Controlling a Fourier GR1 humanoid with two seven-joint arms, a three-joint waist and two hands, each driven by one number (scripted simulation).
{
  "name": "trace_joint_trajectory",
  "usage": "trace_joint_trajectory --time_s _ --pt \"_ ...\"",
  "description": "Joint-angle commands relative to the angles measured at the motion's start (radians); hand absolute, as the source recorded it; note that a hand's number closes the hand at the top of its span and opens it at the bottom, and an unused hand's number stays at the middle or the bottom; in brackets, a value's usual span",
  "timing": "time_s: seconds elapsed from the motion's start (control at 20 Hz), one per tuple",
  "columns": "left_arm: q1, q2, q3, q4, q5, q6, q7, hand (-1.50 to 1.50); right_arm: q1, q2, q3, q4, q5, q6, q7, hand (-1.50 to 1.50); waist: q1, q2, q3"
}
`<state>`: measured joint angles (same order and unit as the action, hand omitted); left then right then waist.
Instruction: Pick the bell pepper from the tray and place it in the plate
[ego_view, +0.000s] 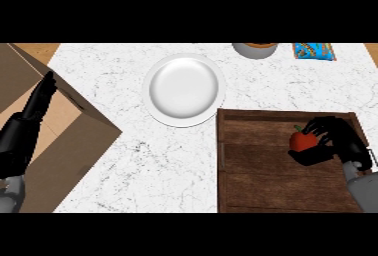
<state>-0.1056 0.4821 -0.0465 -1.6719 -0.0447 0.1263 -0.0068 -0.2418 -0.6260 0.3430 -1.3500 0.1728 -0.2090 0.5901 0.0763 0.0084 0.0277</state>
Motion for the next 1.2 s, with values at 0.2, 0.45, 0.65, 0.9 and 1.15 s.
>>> trace_joint_trajectory --time_s 0.2,0.45,0.65,0.9,1.15 --pt "0.064 -0.043 -0.043 0.103 -0.008 -0.017 -0.001 0.0 -0.219 -0.106 0.097 0.23 0.15 0.185 -0.218 1.5 0.052 0.031 -0.026" --pt "0.104 -0.059 -0.04 0.113 -0.031 0.002 -0.024 0.0 -0.332 -0.098 0.063 0.338 0.244 0.07 -0.292 1.5 0.02 0.016 -0.026" --pt "0.098 -0.069 -0.035 0.112 -0.035 0.008 0.01 0.0 -0.389 -0.072 0.035 0.36 0.275 -0.028 -0.373 1.5 -0.01 0.007 -0.026" --pt "0.149 -0.067 -0.025 0.127 -0.04 -0.003 -0.027 0.0 -0.443 -0.025 0.013 0.303 0.295 -0.145 -0.465 1.5 -0.025 0.0 -0.028" --pt "0.139 -0.072 0.001 0.105 -0.037 0.008 -0.003 0.0 -0.515 0.034 0.0 0.254 0.235 -0.103 -0.565 1.5 -0.032 -0.002 -0.028"
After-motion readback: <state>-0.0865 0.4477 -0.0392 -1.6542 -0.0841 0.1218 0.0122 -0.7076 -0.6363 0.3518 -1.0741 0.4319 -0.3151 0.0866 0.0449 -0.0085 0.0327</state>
